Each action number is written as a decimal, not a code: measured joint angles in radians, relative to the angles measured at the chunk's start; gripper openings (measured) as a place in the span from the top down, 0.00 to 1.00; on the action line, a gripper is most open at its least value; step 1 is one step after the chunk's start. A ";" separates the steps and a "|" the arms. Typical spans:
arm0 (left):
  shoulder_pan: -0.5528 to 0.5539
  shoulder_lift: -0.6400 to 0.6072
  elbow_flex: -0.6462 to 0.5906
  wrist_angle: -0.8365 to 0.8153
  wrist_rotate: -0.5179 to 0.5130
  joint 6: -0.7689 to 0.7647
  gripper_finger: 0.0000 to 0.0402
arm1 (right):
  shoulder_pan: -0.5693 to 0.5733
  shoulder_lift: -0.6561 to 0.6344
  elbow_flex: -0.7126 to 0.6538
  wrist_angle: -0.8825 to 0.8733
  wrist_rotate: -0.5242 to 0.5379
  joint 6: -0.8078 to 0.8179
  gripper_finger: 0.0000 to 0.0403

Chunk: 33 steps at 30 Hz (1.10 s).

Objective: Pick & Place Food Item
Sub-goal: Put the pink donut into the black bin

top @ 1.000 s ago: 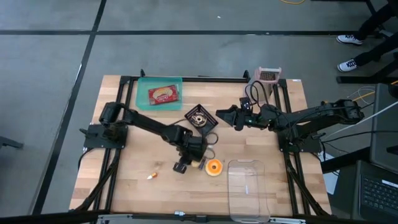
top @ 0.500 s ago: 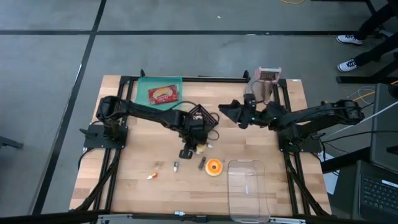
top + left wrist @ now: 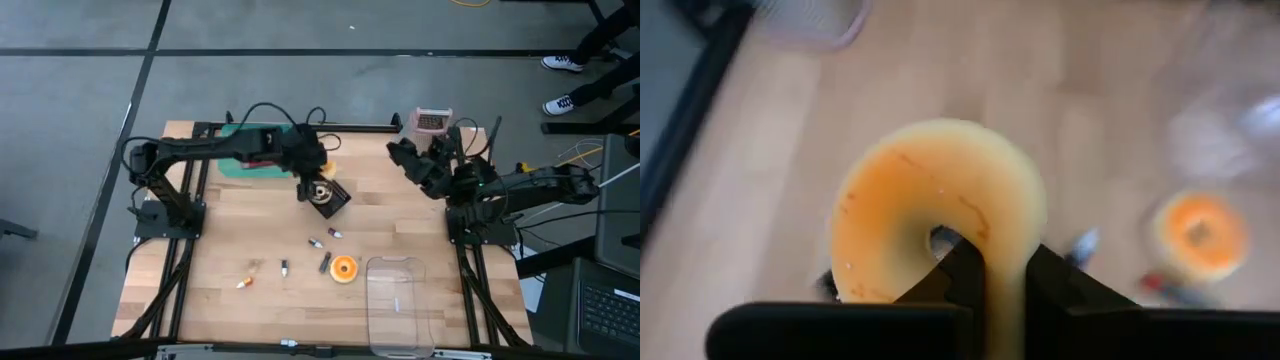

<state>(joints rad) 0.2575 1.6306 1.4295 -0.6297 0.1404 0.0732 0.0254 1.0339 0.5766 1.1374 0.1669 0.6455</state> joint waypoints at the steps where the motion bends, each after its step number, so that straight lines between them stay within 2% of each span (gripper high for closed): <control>1: 0.017 0.004 -0.001 -0.017 -0.008 0.025 0.93 | 0.000 -0.005 0.000 -0.001 -0.004 -0.012 0.43; 6: 0.050 0.086 -0.001 -0.018 0.016 0.115 0.92 | 0.000 -0.009 0.000 -0.001 -0.010 -0.055 0.43; 16: -0.032 0.275 -0.003 -0.029 -0.008 0.225 0.91 | 0.002 -0.009 0.000 -0.001 -0.029 -0.055 0.43; 25: -0.020 0.287 -0.003 -0.018 -0.087 0.304 0.92 | 0.002 -0.009 0.000 -0.001 -0.052 -0.047 0.43; 33: 0.018 0.287 -0.003 -0.017 -0.024 0.322 0.90 | 0.002 -0.009 0.000 -0.001 -0.052 -0.032 0.43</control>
<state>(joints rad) 0.2750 1.9175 1.4261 -0.6470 0.1167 0.3955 0.0277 1.0252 0.5762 1.1366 0.1150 0.6137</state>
